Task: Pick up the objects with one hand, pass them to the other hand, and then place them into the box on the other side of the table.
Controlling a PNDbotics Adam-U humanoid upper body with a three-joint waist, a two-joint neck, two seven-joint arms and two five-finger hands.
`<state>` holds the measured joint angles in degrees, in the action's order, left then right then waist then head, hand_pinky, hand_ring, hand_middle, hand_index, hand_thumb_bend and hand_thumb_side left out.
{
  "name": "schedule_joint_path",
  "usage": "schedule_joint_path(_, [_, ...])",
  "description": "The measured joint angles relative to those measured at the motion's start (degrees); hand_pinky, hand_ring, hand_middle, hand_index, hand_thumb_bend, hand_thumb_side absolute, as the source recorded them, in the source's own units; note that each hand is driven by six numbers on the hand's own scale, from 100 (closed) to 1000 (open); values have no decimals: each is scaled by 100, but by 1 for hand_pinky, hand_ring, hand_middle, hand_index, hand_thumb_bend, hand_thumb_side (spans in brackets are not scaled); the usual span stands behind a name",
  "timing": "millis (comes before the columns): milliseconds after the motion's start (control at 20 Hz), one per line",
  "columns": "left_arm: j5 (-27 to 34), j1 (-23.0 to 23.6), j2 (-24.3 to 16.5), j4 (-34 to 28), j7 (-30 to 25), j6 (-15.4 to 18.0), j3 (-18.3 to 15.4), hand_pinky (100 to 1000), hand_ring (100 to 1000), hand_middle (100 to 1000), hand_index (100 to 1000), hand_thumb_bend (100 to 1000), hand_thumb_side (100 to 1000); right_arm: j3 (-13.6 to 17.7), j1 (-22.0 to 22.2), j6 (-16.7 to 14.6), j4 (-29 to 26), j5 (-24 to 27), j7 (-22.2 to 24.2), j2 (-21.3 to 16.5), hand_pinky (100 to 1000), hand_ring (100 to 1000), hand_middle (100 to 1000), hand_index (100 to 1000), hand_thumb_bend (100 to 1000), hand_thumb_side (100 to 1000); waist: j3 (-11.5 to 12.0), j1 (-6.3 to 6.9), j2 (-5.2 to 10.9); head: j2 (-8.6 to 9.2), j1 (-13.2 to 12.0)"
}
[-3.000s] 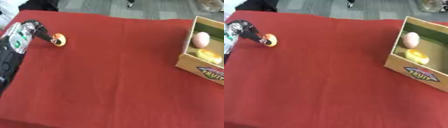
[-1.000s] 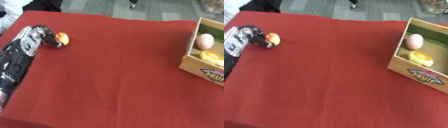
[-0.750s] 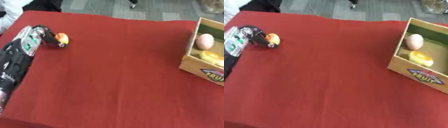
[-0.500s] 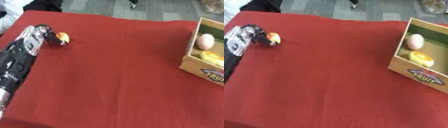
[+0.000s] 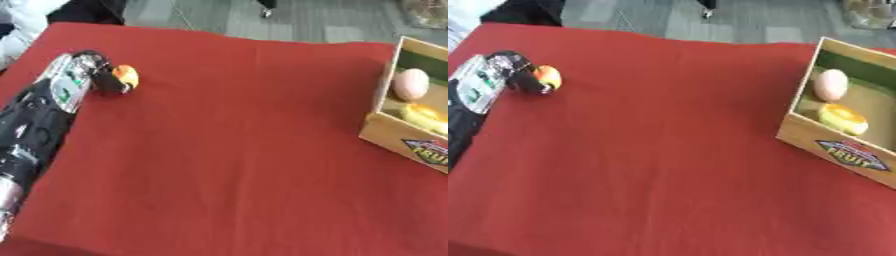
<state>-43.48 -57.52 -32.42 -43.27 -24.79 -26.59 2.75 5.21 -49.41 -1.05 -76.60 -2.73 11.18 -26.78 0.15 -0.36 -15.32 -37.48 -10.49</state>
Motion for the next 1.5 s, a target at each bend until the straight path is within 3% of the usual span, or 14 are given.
schedule_joint_path(400, [99,79,-63,-508,31,75,175,721,582,501,458,271,183,0,5,-1,1,5,3,33,1000,1000,764,871,100,423,62,0,4,-68,59])
schedule_joint_path(1150, [286,239,-186,-899,19,94,211,705,559,478,454,238,198,-2,5,-5,2,44,3,43,1000,1000,764,872,100,428,105,-13,7,-116,104])
schedule_joint_path(1500, [760,589,-362,-1655,377,390,311,692,535,461,453,207,197,-64,-41,-23,-88,169,23,51,1000,1000,768,874,100,370,122,-24,7,-122,181])
